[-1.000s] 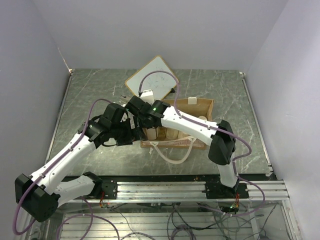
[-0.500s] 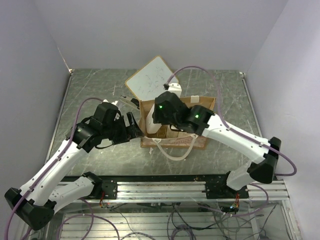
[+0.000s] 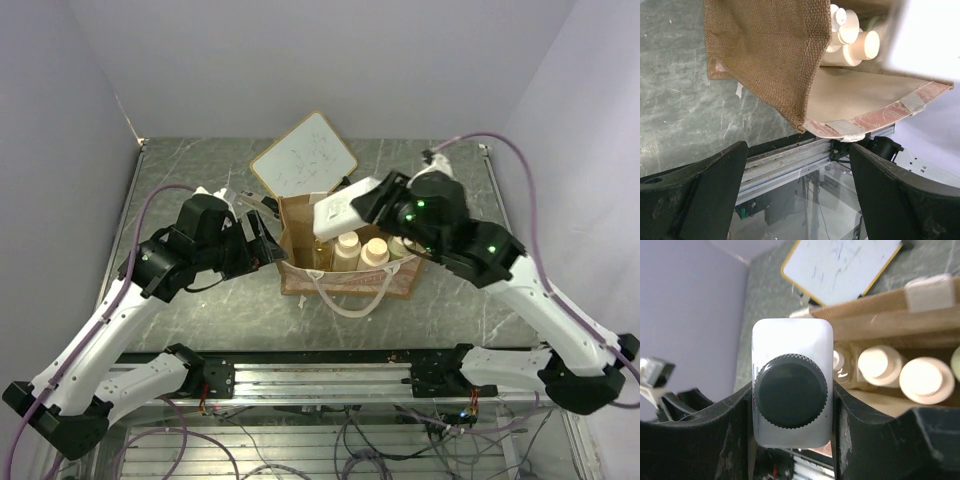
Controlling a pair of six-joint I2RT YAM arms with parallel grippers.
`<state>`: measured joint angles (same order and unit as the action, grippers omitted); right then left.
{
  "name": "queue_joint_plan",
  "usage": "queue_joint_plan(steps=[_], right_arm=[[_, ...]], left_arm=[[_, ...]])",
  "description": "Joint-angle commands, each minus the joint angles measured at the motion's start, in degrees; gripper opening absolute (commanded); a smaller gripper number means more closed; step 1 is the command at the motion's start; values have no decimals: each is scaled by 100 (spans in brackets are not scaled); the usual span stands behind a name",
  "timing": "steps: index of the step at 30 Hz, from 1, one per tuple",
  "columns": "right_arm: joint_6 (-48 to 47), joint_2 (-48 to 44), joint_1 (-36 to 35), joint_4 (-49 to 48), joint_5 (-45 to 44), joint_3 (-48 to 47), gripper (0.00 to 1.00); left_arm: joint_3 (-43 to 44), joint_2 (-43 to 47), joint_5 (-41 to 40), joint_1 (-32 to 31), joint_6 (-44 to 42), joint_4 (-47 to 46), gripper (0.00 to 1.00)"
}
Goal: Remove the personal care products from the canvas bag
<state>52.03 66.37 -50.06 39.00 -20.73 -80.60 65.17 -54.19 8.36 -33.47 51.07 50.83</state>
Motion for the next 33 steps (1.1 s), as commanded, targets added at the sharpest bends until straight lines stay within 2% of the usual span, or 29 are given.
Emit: queue_joint_plan(steps=[1,4,7,10,14,19,23,27,33], right_arm=[[253,-510,405,-677,-251,-443,0],[-460,-514,489,-439,-872,-854,0],[-1400,-538,489,-262,-1867,-1065,0],[-2273,-721,489,-515,-2852,-1060,0],[-4073,-1180,487,-1683,-3489,-560,0],[-6159,-1732,489,-3405,-4377,701,0],[-7614,-1947,515,-4980,-4396,1614,0],[-7563,-1827,883,-5186,-3932,1952,0],[-6209,-1185,2123,-4395,-2971,1989,0]], left_arm=[[43,111,-111,-1,232,-70,93],[58,17,46,-1,297,-149,93],[147,-14,69,-1,347,-16,93],[142,79,-45,-1,381,47,93],[185,-7,-81,-1,303,40,93],[527,-546,-110,3,15,147,93],[835,-1037,-132,7,-189,203,93],[1144,-1342,-157,43,-418,219,93],[1374,-1723,-1,329,-930,363,93]])
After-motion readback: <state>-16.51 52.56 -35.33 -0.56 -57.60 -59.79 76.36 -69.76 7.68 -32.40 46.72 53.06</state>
